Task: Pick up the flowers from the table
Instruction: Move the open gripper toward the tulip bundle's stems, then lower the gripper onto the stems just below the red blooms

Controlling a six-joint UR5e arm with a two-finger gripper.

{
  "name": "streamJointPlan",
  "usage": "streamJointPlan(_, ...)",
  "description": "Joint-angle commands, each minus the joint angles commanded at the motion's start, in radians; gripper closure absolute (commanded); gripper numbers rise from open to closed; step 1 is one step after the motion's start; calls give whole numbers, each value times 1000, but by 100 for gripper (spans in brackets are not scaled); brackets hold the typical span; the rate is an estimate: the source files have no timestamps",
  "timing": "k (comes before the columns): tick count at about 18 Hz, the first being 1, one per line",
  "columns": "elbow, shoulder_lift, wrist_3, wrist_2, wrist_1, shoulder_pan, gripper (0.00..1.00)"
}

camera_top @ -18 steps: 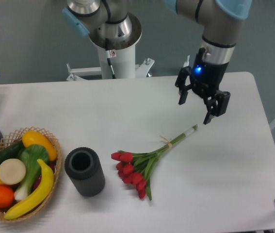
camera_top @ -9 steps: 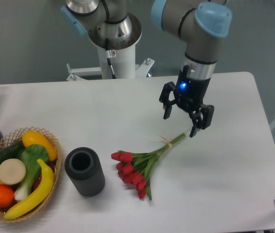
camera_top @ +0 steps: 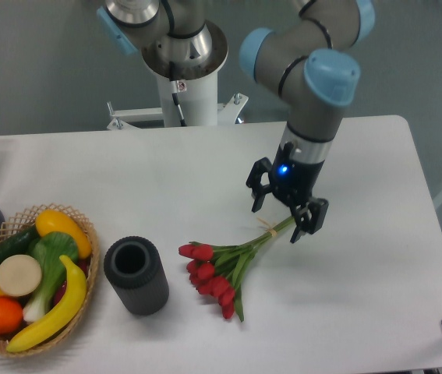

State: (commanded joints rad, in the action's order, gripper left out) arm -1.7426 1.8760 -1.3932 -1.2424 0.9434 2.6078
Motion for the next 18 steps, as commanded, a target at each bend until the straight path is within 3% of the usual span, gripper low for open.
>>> streamJointPlan(9, -5, 66, 34, -12, 6, -12, 0)
streamJointPlan(18, -8, 117, 22, -130, 0, -40, 0)
